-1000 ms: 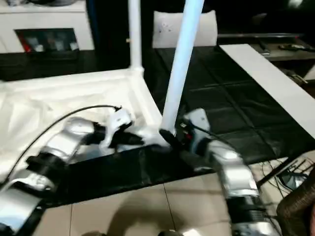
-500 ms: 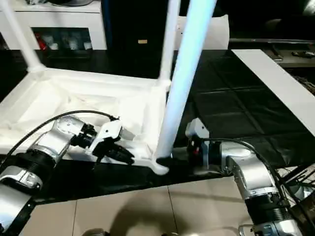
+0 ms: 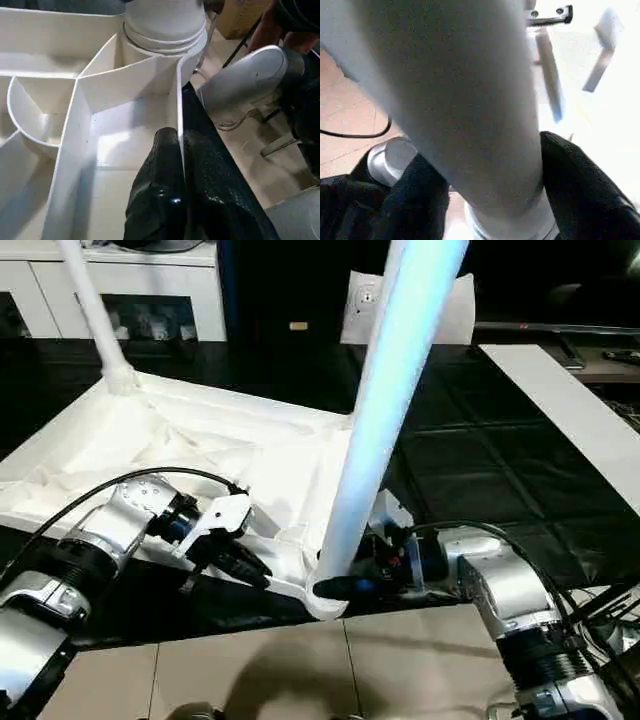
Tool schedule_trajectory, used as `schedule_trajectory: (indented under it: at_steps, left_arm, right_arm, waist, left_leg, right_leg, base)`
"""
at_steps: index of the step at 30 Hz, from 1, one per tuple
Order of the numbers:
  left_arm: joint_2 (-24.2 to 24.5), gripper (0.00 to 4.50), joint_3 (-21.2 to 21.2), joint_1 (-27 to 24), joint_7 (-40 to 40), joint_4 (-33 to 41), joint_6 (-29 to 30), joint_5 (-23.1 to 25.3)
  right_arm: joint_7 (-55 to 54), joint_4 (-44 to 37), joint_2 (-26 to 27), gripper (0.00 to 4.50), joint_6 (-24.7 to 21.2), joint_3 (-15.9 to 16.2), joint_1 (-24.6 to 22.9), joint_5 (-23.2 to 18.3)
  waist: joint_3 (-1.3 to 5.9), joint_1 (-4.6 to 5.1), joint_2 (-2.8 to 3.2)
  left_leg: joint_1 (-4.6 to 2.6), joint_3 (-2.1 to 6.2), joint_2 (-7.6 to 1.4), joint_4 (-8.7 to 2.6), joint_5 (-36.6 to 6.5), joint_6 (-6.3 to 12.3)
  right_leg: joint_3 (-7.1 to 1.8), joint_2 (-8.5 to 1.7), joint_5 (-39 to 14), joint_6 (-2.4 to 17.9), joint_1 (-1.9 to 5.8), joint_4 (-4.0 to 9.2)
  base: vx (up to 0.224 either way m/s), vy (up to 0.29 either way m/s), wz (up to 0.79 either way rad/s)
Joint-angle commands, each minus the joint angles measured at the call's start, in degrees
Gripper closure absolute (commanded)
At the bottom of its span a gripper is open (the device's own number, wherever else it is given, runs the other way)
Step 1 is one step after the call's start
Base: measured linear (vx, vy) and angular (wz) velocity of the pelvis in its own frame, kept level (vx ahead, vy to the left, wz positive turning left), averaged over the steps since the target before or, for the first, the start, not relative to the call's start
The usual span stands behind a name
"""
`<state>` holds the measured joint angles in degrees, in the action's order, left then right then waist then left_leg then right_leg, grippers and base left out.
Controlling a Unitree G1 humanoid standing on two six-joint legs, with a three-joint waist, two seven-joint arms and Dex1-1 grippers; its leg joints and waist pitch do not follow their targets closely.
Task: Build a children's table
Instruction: Rotate leg to tighten
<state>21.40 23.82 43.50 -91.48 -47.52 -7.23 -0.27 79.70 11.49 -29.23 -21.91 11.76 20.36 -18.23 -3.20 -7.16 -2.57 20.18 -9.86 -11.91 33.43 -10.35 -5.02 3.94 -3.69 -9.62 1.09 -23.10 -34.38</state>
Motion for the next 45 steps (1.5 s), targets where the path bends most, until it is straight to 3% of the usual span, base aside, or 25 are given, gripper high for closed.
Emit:
schedule_trajectory:
  at_steps: [1,9,11,12,13,15,17,18,19,20,22,23,24,25,28,32,33,38,41,45]
  left_arm:
    - [-0.7,4.50,1.5,1.5,-1.0,0.4,-0.8,0.6]
    - [-2.1,4.50,-1.2,1.4,2.4,-0.1,1.3,0.3]
    - [-3.1,4.50,-2.1,1.4,6.6,0.2,3.6,0.3]
    - [-5.1,4.50,-3.6,1.1,13.0,1.0,7.8,0.1]
    - [-5.1,4.50,-3.6,1.1,13.0,1.0,7.8,0.1]
    - [-7.0,4.50,-5.1,0.8,17.1,1.9,11.1,-0.8]
    - [-9.6,4.50,-6.6,0.7,22.8,2.4,13.8,-0.7]
    - [-9.6,4.50,-6.6,0.7,22.8,2.4,13.8,-0.7]
    - [-12.7,4.50,-8.1,1.0,29.4,2.3,16.4,-0.8]
    - [-12.7,4.50,-8.1,1.0,29.5,2.3,16.5,-0.8]
    - [-15.5,4.50,-9.6,1.7,34.8,2.2,19.3,-1.1]
    - [-16.1,4.50,-10.0,2.0,36.3,2.1,19.7,-1.2]
    - [-18.1,4.50,-11.7,2.7,40.8,1.9,21.1,-1.7]
    - [-19.0,4.50,-12.6,3.1,42.7,1.9,21.8,-2.0]
    - [-20.6,4.50,-14.6,4.1,45.6,1.4,22.2,-3.0]
    - [-20.5,4.50,-15.0,4.5,46.6,2.2,22.4,-2.0]
    - [-19.5,4.50,-14.3,4.2,45.4,2.9,22.3,-1.2]
    - [-16.9,4.50,-12.5,2.7,42.0,4.7,21.7,0.3]
    - [-13.6,4.50,-11.0,1.2,37.5,5.4,19.6,1.4]
    - [-8.2,4.50,-9.0,-0.3,27.6,4.9,12.6,1.9]
  right_arm:
    - [1.6,-0.4,-0.5,2.08,-0.6,0.7,0.8,-0.8]
    - [-0.8,-2.3,0.5,2.30,-2.8,0.0,-0.3,-2.0]
    - [-4.9,-3.9,2.3,2.30,-3.9,-1.2,-1.8,-2.3]
    - [-12.8,-5.0,5.6,2.31,-3.7,-2.2,-3.6,-0.4]
    - [-12.8,-5.0,5.6,2.31,-3.7,-2.2,-3.6,-0.4]
    - [-19.2,-5.2,8.4,2.34,-3.1,-2.6,-4.6,1.8]
    - [-26.4,-4.7,12.4,2.42,-3.7,-3.5,-4.8,3.3]
    - [-26.4,-4.7,12.4,2.44,-3.7,-3.5,-4.8,3.3]
    - [-33.3,-3.6,16.9,2.46,-4.6,-4.5,-4.1,4.2]
    - [-33.4,-3.5,17.0,2.46,-4.6,-4.5,-4.1,4.3]
    - [-40.5,-1.7,21.6,2.50,-5.5,-5.8,-2.4,5.3]
    - [-42.0,-1.0,22.6,2.51,-5.8,-6.1,-1.7,5.3]
    - [-47.3,1.7,26.2,2.51,-7.2,-7.2,1.0,5.9]
    - [-49.6,3.0,27.8,2.51,-8.1,-7.6,2.4,6.2]
    - [-54.1,6.9,30.6,2.51,-8.0,-8.4,5.9,7.3]
    - [-55.7,9.8,32.7,2.51,-6.5,-9.3,8.4,8.8]
    - [-55.8,10.2,32.8,1.96,-5.8,-10.2,8.6,8.5]
    - [-54.6,8.9,31.3,1.45,-5.2,-10.2,7.6,8.8]
    - [-50.8,6.4,27.7,1.24,-4.1,-9.3,5.0,8.9]
    - [-40.0,1.7,20.3,0.86,-1.3,-9.0,0.7,7.6]
  waist:
    - [3.81,0.36,-0.22]
    - [3.70,0.40,-0.31]
    - [3.58,0.40,-0.32]
    - [3.49,0.49,-0.13]
    - [3.35,0.60,-0.24]
    - [3.31,1.33,-0.31]
    - [3.24,1.86,-0.28]
    - [3.20,2.14,-0.31]
    - [3.36,2.54,-0.29]
    - [3.27,3.01,-0.31]
    - [3.32,3.74,-0.26]
    - [3.31,4.14,-0.43]
    - [3.21,4.31,-0.43]
    - [3.36,4.78,0.20]
    - [3.66,5.45,-0.05]
    - [3.83,5.37,-0.13]
    - [3.96,5.21,-0.13]
    - [4.32,4.91,0.22]
    - [4.33,4.86,0.30]
    - [3.99,4.57,0.34]
  left_leg:
    - [-0.37,-0.11,-1.66,-3.58,-10.4,2.08]
    - [-0.48,-0.17,-1.64,-3.55,-11.1,1.92]
    - [-0.51,-0.11,-1.59,-3.61,-11.7,1.67]
    - [-0.64,-0.06,-1.55,-3.64,-12.6,1.15]
    - [-0.68,-0.10,-1.53,-3.68,-13.2,0.73]
    - [-0.61,0.30,-1.04,-3.76,-14.7,-0.44]
    - [-0.58,0.35,-0.92,-3.67,-15.2,-0.18]
    - [-0.51,0.33,-0.86,-3.66,-15.2,-0.18]
    - [-0.28,0.49,-0.73,-3.64,-15.3,0.00]
    - [-0.23,0.51,-0.75,-3.66,-15.8,-0.09]
    - [-0.47,0.54,-0.57,-3.51,-16.6,0.09]
    - [-0.21,0.59,-0.35,-3.47,-16.4,0.45]
    - [-0.16,0.52,-0.27,-3.48,-16.4,0.60]
    - [-0.30,0.67,-0.37,-3.44,-16.9,0.33]
    - [0.11,0.62,-0.36,-3.53,-15.2,1.03]
    - [0.23,0.30,-0.41,-3.53,-12.6,2.16]
    - [0.17,0.18,-0.45,-3.49,-11.3,2.46]
    - [0.36,-0.01,-0.60,-3.41,-5.9,3.91]
    - [0.44,-0.01,-0.80,-3.36,-4.7,4.95]
    - [0.11,-0.15,-0.96,-3.49,-8.6,4.45]
  right_leg:
    - [-2.61,-4.36,-17.7,9.6,2.93,4.14]
    - [-2.64,-4.31,-17.8,10.0,2.86,4.12]
    - [-2.65,-4.34,-19.7,9.3,2.79,4.34]
    - [-2.70,-4.45,-21.5,8.7,2.57,4.56]
    - [-2.75,-4.40,-22.6,8.4,2.39,4.73]
    - [-2.27,-4.48,-29.0,5.9,2.43,5.38]
    - [-2.23,-4.47,-31.4,4.6,2.31,5.90]
    - [-2.20,-4.40,-31.6,4.5,2.21,5.95]
    - [-2.03,-4.44,-31.8,4.3,2.46,5.98]
    - [-1.89,-4.31,-32.0,4.3,2.17,5.99]
    - [-1.79,-4.31,-32.9,4.2,1.94,6.22]
    - [-1.61,-4.18,-33.2,3.9,2.22,6.33]
    - [-1.63,-4.09,-33.7,3.7,2.10,6.43]
    - [-1.68,-4.21,-33.6,4.2,1.88,6.30]
    - [-1.86,-4.10,-29.3,5.0,2.31,5.95]
    - [-2.22,-4.02,-22.8,6.9,2.54,5.27]
    - [-2.32,-3.97,-20.4,7.5,2.69,5.06]
    - [-2.57,-3.97,-9.5,10.9,3.35,3.76]
    - [-2.62,-4.00,-4.8,12.3,3.65,3.28]
    - [-2.73,-4.10,-10.0,11.7,3.53,4.00]
  base:
    - [0.000,0.000,0.00]
    - [0.000,0.000,0.00]
    - [0.000,0.000,0.00]
    - [0.000,0.000,0.00]
    - [0.000,0.000,0.00]
    - [0.000,0.000,0.00]
    - [0.000,0.000,0.00]
    - [0.000,0.000,0.00]
    - [0.000,0.000,0.00]
    - [0.000,0.000,0.00]
    - [0.000,0.000,0.00]
    - [0.000,0.000,0.00]
    - [0.000,0.000,0.00]
    - [0.000,0.000,0.00]
    - [0.000,0.000,0.00]
    - [0.000,0.000,0.00]
    - [0.000,0.000,0.00]
    - [0.000,0.000,0.00]
    - [0.000,0.000,0.00]
    - [0.000,0.000,0.00]
